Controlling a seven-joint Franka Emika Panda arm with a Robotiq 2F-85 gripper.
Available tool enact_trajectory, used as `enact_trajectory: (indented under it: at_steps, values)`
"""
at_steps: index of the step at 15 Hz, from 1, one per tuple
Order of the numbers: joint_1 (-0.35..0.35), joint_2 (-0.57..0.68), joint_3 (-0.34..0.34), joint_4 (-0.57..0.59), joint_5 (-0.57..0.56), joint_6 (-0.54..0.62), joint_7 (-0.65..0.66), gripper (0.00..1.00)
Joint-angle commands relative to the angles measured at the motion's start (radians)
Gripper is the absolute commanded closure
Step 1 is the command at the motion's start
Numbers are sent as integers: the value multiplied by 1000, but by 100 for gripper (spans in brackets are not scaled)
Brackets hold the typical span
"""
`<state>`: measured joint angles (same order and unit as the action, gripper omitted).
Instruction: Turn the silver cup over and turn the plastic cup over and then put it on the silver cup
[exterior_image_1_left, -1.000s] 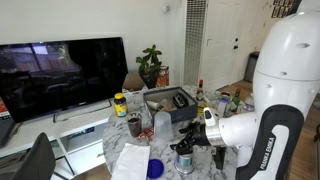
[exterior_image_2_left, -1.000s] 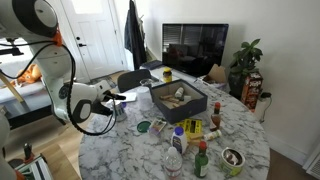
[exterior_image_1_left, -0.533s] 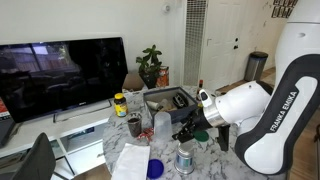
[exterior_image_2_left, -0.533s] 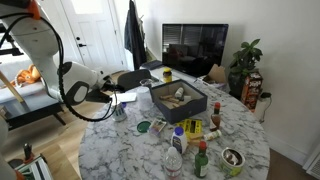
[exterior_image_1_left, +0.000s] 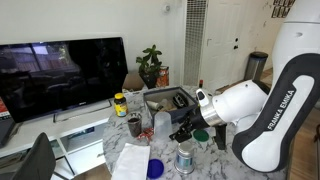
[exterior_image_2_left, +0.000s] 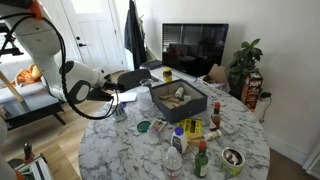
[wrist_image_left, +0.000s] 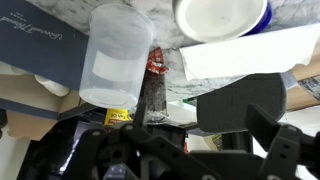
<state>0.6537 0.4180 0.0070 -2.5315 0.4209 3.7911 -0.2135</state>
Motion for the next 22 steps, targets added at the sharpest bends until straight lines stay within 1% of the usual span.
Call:
enact_trajectory:
  at_steps: [1,3,5,7,8,9,10,11,12,13,15,17,19,22]
  values:
    - [-51,-83,5,41,-49,-191,-43,0]
    - [-44,-97,-34,103,-38,-338,-69,0]
    - [-58,-100,-60,174,-34,-507,-79,0]
    - [-38,-87,-131,259,-39,-649,-87,0]
    - [-10,-74,-186,291,-56,-703,-79,0]
    - [-7,-66,-215,326,-82,-766,-67,0]
    - [14,-50,-265,361,-120,-818,-41,0]
    - [1,-36,-266,394,-133,-870,-35,0]
    - [-130,-39,-157,414,-280,-910,68,0]
    - [-157,-28,-131,442,-301,-949,74,0]
    - [-231,-5,-50,484,-343,-979,112,0]
    - [-276,21,2,517,-374,-1022,133,0]
    - [-308,44,36,541,-395,-1053,143,0]
    - [-322,68,37,562,-451,-1082,167,0]
